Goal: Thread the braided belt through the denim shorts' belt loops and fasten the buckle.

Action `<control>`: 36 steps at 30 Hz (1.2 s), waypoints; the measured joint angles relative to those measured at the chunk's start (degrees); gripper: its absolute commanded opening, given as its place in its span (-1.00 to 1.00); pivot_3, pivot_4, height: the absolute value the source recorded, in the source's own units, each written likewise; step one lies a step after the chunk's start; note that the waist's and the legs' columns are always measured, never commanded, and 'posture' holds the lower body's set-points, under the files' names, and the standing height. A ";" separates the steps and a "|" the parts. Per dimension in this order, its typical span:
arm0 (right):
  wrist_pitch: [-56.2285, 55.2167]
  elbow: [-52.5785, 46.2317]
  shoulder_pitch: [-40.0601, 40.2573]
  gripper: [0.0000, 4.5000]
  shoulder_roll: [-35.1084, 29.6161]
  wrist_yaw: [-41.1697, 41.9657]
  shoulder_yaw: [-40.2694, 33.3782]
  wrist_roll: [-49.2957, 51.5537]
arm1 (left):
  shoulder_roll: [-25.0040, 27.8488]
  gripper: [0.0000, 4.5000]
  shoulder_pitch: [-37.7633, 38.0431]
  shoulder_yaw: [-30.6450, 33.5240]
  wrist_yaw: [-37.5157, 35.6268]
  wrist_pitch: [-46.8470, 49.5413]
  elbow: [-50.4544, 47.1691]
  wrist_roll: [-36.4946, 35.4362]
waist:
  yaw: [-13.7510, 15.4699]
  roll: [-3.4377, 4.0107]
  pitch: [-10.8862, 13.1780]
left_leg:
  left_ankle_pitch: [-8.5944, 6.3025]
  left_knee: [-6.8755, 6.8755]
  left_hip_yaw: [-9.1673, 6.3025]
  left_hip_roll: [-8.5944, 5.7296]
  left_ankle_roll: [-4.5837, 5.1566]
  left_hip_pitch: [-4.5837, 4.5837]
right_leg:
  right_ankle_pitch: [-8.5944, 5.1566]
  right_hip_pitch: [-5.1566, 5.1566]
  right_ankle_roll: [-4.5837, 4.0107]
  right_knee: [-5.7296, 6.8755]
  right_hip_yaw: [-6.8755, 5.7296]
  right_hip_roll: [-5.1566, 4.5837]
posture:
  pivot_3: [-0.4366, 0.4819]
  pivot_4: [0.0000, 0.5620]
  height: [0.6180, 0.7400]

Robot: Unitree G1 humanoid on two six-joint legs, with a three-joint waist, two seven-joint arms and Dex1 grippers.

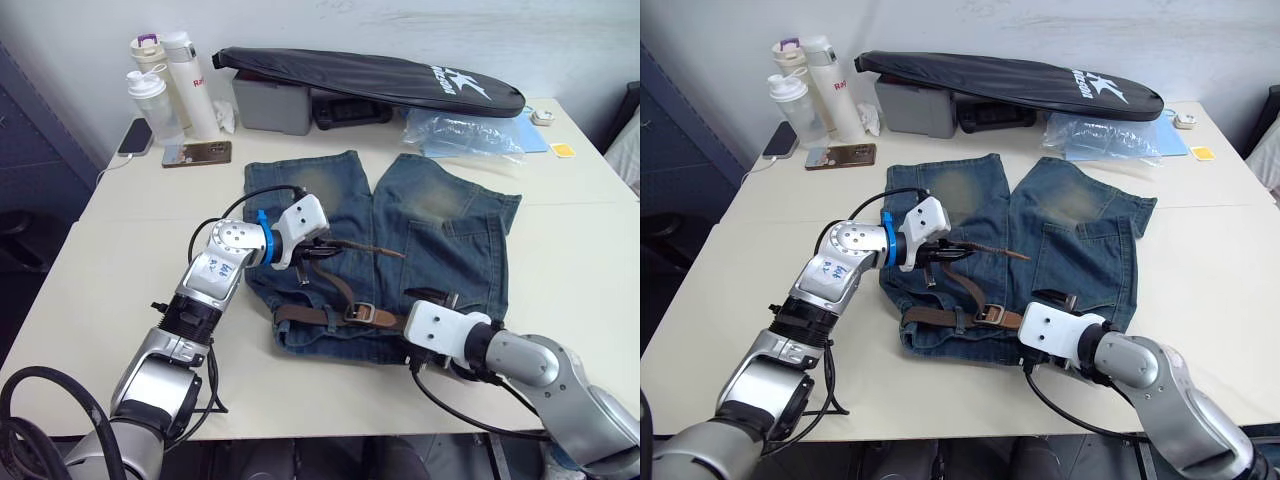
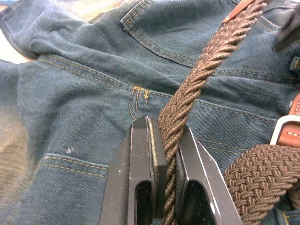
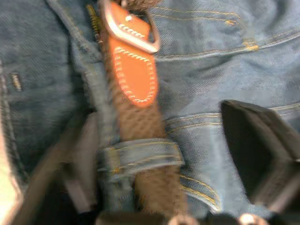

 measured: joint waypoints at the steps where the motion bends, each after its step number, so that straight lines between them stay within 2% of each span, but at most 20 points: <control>1: -0.57 0.09 0.08 -0.21 0.34 -0.20 0.00 -0.28 | -0.03 -1.00 -0.06 0.00 0.02 -0.17 0.01 0.05 | 0.01 0.00 0.00 | 0.00 0.01 0.00 0.00 0.00 0.00 | 0.00 0.00 0.00 0.00 0.00 0.00 | -0.05 -0.47 1.00; 5: -3.22 0.29 0.95 -0.99 1.31 -0.74 -0.13 -2.10 | 0.01 -1.00 -0.59 -0.17 -0.02 -1.08 0.60 0.77 | 0.01 0.01 -0.01 | 0.00 0.01 0.00 0.00 0.00 0.00 | 0.00 0.00 0.00 0.01 0.00 0.00 | -0.05 -0.47 1.00; 8: -4.27 0.73 2.40 -1.00 3.06 -1.49 -1.13 -2.39 | 0.34 -1.00 -1.14 -1.22 -0.21 -3.18 2.28 2.34 | 0.04 0.03 -0.02 | 0.00 0.01 0.02 -0.01 0.00 0.01 | 0.00 0.01 0.00 0.02 0.00 0.00 | -0.05 -0.47 1.00; 13: -1.37 0.86 3.37 -1.00 9.61 -3.42 -7.33 0.19 | -0.01 -1.00 -2.41 -1.25 0.92 -5.27 5.05 2.94 | 0.21 0.02 -0.03 | 0.00 0.06 0.01 -0.01 0.00 0.00 | 0.00 0.02 0.00 0.05 0.00 0.00 | -0.05 -0.47 1.00; 16: 0.47 0.85 3.42 -1.00 10.69 -4.04 -8.97 0.33 | -0.02 -1.00 -3.33 -1.21 1.34 -4.46 5.10 3.20 | 0.34 0.04 -0.04 | -0.01 0.06 0.01 -0.03 0.02 0.01 | 0.00 0.02 0.00 0.05 0.02 0.00 | -0.05 -0.47 1.00; 24: 2.33 0.85 3.42 -1.00 10.94 -4.25 -8.89 0.03 | 1.48 -1.00 -3.34 -2.96 -0.60 -2.74 5.12 4.91 | 0.30 0.06 -0.05 | -0.03 0.06 0.04 -0.03 0.06 0.01 | 0.00 -0.01 0.00 0.09 0.06 0.00 | -0.05 -0.47 1.00; 36: 2.09 0.82 2.89 -1.00 9.89 -4.12 -7.67 -1.73 | 2.37 -1.00 -4.29 -5.50 -0.77 -10.03 8.19 9.54 | 0.33 0.06 -0.05 | -0.04 0.06 0.06 -0.03 0.08 0.01 | 0.00 -0.02 0.00 0.10 0.07 0.00 | -0.05 -0.47 1.00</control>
